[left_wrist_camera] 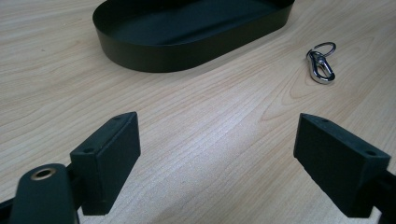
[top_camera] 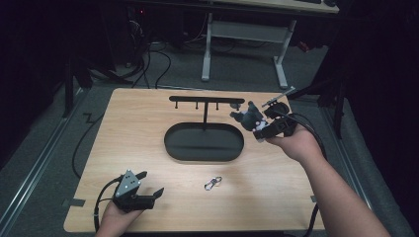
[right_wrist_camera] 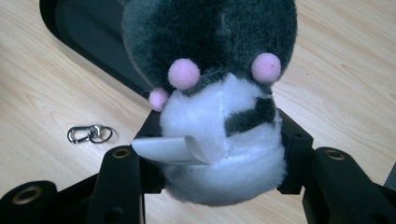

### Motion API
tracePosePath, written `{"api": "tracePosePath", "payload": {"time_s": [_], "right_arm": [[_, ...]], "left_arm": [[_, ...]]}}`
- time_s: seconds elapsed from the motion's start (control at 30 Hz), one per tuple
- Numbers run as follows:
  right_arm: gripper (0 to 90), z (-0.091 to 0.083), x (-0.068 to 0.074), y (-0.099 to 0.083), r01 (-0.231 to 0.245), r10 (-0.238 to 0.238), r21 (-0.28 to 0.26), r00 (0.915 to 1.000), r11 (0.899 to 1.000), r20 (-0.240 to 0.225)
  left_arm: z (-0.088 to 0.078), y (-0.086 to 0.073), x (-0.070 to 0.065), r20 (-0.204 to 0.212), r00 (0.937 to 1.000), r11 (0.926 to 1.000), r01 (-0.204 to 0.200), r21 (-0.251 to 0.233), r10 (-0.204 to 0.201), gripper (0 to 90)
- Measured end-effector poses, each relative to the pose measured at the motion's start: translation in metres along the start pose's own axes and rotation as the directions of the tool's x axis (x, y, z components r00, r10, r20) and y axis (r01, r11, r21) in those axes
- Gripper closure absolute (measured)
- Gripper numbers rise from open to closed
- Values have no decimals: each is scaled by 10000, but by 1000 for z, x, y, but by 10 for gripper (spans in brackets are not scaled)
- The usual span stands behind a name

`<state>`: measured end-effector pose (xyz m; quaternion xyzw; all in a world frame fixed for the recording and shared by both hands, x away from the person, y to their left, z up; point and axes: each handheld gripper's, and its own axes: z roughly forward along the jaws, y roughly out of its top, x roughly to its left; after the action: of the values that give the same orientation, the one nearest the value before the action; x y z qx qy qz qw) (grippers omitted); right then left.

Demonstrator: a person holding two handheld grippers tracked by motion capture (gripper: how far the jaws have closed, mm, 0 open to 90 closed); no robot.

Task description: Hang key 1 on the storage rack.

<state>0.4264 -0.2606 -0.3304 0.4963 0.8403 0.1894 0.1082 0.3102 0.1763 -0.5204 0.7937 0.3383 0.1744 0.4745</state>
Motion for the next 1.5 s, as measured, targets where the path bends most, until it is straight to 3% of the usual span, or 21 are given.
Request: {"api": "tracePosePath", "payload": {"time_s": [0.47,0.9,1.13,1.27,1.5], "right_arm": [[490,-1,2,17,-125,126,-225,9999,9997,12],[489,-1,4,22,-139,141,-546,9999,9984,26],[488,0,-8,11,-361,394,-557,9975,9978,591],[487,5,-16,-3,-500,530,-466,9963,9977,669],[484,19,-17,-12,-499,516,-307,9971,9983,557]], "left_arm": [[1,-1,0,47,10000,10000,43,-15,-42,154],[1,0,-1,127,9999,10000,-49,8,49,155],[1,-1,-1,150,9999,9999,-87,51,86,156],[3,0,-1,173,9998,9999,-115,113,113,157],[4,0,-3,226,9996,9997,-189,147,185,157]]}}
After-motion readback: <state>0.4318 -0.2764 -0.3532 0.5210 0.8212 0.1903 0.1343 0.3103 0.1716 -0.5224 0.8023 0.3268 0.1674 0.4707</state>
